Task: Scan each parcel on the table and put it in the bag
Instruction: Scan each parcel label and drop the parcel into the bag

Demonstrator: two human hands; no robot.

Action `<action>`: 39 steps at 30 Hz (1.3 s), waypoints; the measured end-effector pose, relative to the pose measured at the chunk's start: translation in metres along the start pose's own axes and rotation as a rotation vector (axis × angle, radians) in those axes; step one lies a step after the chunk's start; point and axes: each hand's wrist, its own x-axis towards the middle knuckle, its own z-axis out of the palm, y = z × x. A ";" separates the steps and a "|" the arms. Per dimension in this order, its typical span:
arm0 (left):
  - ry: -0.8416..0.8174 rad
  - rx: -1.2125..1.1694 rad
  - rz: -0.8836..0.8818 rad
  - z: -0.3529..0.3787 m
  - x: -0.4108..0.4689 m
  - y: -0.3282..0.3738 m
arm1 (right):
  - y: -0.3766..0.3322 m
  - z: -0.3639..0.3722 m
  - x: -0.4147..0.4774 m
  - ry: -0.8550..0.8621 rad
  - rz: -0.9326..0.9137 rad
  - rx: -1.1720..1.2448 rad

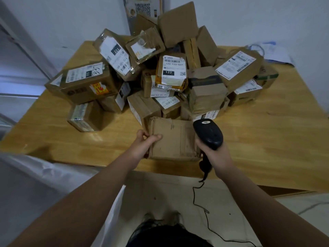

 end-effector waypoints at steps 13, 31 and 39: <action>0.277 1.306 0.714 -0.009 -0.038 0.005 | -0.022 0.055 -0.017 -0.190 0.082 0.316; -0.084 1.097 0.558 -0.014 -0.011 0.020 | -0.027 0.000 -0.021 -0.428 -0.114 -0.382; -0.571 1.013 0.095 -0.010 -0.008 0.053 | -0.073 0.007 -0.009 -0.609 -0.174 -0.522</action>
